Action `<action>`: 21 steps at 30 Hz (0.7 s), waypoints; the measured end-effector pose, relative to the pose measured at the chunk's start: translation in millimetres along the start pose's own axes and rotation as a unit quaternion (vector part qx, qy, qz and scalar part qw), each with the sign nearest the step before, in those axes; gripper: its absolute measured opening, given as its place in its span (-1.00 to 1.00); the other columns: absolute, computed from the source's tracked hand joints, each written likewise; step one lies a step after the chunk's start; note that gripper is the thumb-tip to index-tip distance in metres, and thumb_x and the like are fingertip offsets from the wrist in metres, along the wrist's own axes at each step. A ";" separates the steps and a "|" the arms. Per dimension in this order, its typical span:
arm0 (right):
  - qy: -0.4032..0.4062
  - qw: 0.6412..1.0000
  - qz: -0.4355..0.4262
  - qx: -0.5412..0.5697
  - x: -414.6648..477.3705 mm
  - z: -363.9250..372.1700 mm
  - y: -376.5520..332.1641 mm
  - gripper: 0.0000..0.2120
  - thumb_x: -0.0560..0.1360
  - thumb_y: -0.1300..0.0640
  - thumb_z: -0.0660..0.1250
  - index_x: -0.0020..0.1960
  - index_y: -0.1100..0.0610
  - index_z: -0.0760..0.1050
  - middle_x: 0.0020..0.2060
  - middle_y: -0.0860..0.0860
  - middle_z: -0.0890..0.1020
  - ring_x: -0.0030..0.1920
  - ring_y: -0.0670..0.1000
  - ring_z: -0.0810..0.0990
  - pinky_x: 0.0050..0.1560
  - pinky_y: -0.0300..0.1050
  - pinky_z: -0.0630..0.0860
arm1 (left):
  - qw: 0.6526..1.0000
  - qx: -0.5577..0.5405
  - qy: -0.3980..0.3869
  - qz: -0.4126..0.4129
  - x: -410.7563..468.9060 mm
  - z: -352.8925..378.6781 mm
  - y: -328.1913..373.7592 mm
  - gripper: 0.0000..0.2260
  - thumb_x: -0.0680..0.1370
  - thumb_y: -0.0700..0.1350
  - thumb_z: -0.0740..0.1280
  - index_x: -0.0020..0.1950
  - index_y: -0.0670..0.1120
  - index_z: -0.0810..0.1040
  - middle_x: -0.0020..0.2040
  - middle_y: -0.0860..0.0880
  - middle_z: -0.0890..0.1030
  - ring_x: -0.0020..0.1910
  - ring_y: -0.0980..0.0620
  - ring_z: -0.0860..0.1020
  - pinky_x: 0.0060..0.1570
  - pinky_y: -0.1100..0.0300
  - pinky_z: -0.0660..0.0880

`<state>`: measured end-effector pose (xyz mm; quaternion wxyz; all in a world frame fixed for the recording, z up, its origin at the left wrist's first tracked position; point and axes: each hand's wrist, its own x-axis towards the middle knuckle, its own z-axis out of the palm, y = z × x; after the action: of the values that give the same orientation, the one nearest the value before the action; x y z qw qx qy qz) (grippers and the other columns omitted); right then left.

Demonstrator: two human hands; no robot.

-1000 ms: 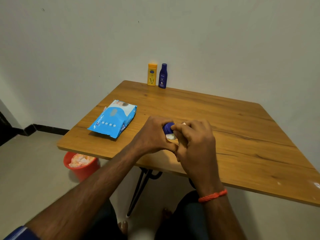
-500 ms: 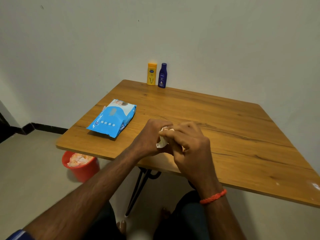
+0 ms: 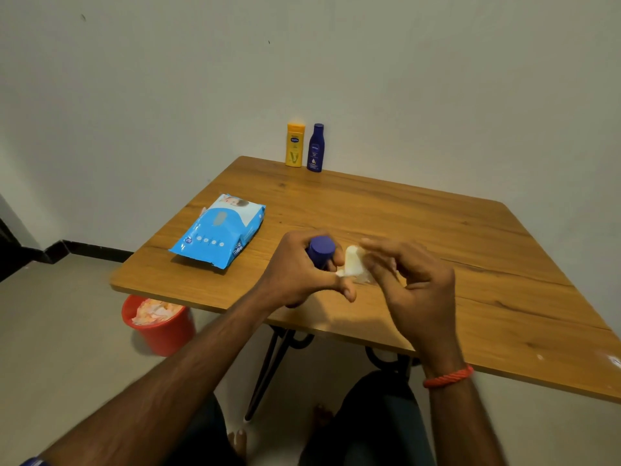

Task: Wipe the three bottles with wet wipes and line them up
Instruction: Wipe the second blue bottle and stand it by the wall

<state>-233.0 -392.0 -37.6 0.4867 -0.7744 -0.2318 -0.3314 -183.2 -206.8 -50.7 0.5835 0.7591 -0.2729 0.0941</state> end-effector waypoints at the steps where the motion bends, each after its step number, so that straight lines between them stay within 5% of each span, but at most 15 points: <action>1: 0.028 0.998 0.040 0.032 -0.6 -0.3 -1.3 -0.74 0.49 0.36 0.42 0.11 0.12 0.64 0.03 0.03 0.66 0.08 -0.04 0.63 -0.01 -0.11 0.62 | 0.998 -0.056 0.004 -0.028 0.5 -0.4 0.4 -0.61 0.15 -0.05 0.62 -0.18 -0.20 0.58 -0.28 -0.04 0.62 -0.28 0.09 0.56 -0.23 0.26 0.50; 3: 0.066 0.991 0.093 0.076 -1.7 0.0 -3.8 -0.74 0.51 0.37 0.38 0.11 0.11 0.63 0.07 0.10 0.59 0.14 -0.07 0.58 -0.04 -0.28 0.59 | 0.981 -0.180 0.004 -0.074 1.8 -0.5 -1.8 -0.56 0.19 0.04 0.63 -0.11 -0.15 0.58 -0.25 -0.03 0.61 -0.26 0.04 0.57 -0.19 0.20 0.53; 6: 0.099 0.980 0.133 0.112 -2.9 0.1 -3.8 -0.78 0.52 0.34 0.38 0.04 0.07 0.66 0.06 0.09 0.60 0.16 -0.04 0.57 -0.04 -0.29 0.56 | 0.927 -0.351 -0.024 -0.129 1.9 2.2 -6.3 -0.35 0.16 0.37 0.55 -0.04 -0.12 0.57 -0.19 -0.09 0.56 -0.27 -0.01 0.55 -0.18 0.11 0.55; 10: 0.078 0.954 0.212 0.195 -3.5 3.9 -2.1 -0.71 0.52 0.36 0.35 0.11 0.05 0.66 0.14 0.06 0.62 0.22 0.01 0.59 0.06 -0.14 0.61 | 0.836 -0.515 -0.002 -0.189 0.5 4.0 0.9 -0.18 0.34 0.60 0.08 0.02 -0.11 0.60 -0.14 -0.13 0.58 -0.29 -0.03 0.57 -0.24 0.10 0.56; 12: 0.033 0.944 0.228 0.238 -3.9 5.6 -4.3 -0.60 0.50 0.44 0.33 0.16 0.03 0.63 0.19 0.04 0.59 0.24 0.02 0.58 0.09 -0.11 0.60 | 0.817 -0.537 0.043 -0.203 0.7 2.9 1.7 -0.10 0.38 0.61 -0.11 0.08 -0.10 0.62 -0.13 -0.14 0.61 -0.34 -0.07 0.59 -0.30 0.10 0.56; 17: -0.082 0.969 0.145 0.185 -1.2 15.3 -13.6 -0.64 0.43 0.42 0.44 0.19 0.17 0.63 0.10 0.07 0.60 0.19 0.04 0.60 0.09 -0.08 0.62 | 0.812 -0.525 0.066 -0.245 -0.7 2.9 0.9 -0.02 0.31 0.65 -0.17 0.07 -0.09 0.64 -0.13 -0.18 0.58 -0.26 -0.11 0.59 -0.26 0.05 0.58; 21: -0.114 0.993 0.011 -0.026 -3.0 34.8 -12.3 -0.72 0.41 0.26 0.52 0.11 0.08 0.68 0.02 -0.04 0.66 0.10 -0.10 0.61 0.00 -0.12 0.61 | 0.812 -0.511 0.060 -0.275 -3.9 2.7 -2.6 -0.02 0.28 0.67 -0.16 0.09 -0.08 0.61 -0.20 -0.13 0.56 -0.32 -0.05 0.54 -0.26 0.10 0.52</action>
<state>-233.4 -355.4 -43.1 0.4404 -0.8221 -0.2682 -0.2415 -185.5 -207.7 -55.4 0.9042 0.3874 -0.0260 -0.1777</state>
